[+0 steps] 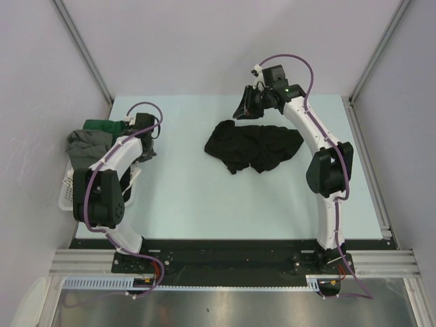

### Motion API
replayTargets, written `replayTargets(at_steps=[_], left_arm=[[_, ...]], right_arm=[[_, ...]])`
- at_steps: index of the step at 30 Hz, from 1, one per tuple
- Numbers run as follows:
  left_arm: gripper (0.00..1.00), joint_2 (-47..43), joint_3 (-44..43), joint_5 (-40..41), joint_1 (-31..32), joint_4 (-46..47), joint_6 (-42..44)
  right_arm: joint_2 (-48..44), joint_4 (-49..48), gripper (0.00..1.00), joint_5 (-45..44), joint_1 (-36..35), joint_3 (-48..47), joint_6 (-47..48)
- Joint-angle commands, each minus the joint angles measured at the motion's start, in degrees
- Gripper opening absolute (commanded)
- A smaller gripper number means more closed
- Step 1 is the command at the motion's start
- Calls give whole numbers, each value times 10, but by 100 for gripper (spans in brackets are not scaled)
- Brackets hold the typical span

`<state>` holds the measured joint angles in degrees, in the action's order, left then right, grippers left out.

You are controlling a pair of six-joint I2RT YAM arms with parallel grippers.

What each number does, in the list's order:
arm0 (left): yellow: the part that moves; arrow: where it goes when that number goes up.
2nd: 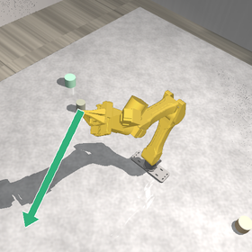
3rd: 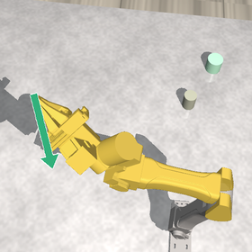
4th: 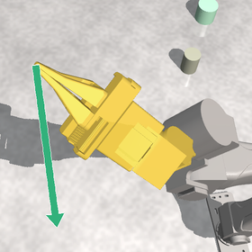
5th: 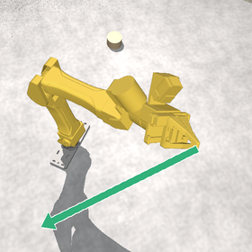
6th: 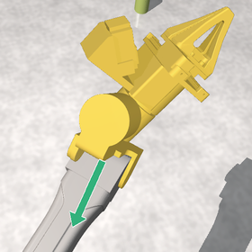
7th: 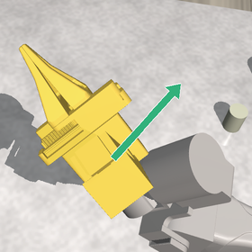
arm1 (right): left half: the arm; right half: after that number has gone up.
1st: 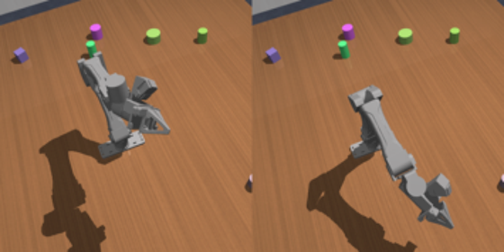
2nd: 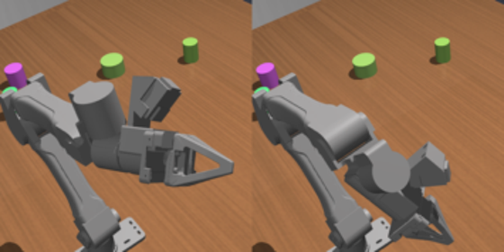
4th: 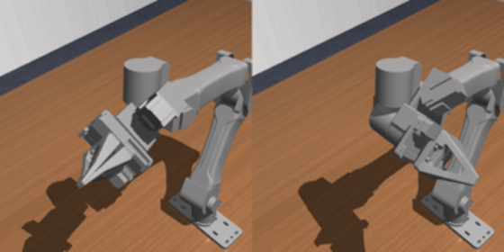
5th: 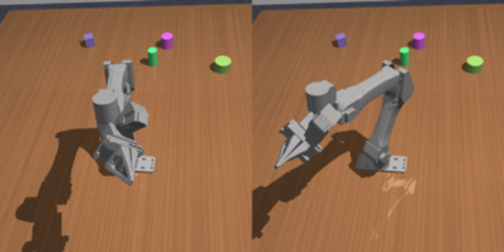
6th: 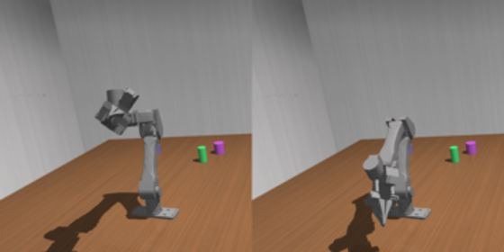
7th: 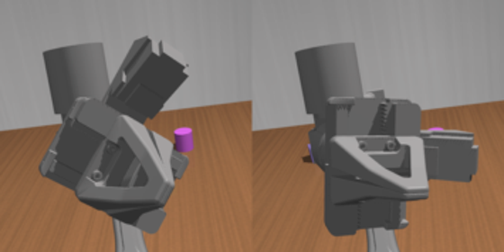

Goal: Fold and stack the t-shirts

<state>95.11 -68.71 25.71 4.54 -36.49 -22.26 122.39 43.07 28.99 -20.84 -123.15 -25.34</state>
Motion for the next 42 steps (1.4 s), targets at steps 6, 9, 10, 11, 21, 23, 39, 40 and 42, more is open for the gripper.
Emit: replayTargets(at_steps=[6, 9, 10, 11, 21, 23, 39, 40, 42], left_arm=[[0, -26, 0, 35, -21, -21, 14], [0, -30, 3, 36, -29, -33, 6], [0, -35, 8, 41, -30, -35, 6], [0, -38, 9, 43, -31, -37, 5], [0, -64, 31, 47, -37, -46, 1], [0, -69, 31, 22, -37, -42, 5], [33, -102, 37, -252, -32, 60, 8], [34, -108, 38, -281, -30, 66, 0], [38, -116, 48, -304, -20, 94, -8]], right_arm=[[-16, -32, 28, 11, -2, 20, -8], [-15, -33, 28, 12, -2, 20, -8], [-15, -33, 27, 14, -2, 20, -9], [-15, -34, 28, 16, -2, 20, -10], [-8, -40, 28, 22, -3, 26, -14], [-7, -35, 28, 21, -2, 26, -11], [-5, -17, 29, -13, -2, 47, 17], [-5, -8, 29, -19, -2, 47, 21], [-4, -2, 29, -40, -2, 49, 33]])
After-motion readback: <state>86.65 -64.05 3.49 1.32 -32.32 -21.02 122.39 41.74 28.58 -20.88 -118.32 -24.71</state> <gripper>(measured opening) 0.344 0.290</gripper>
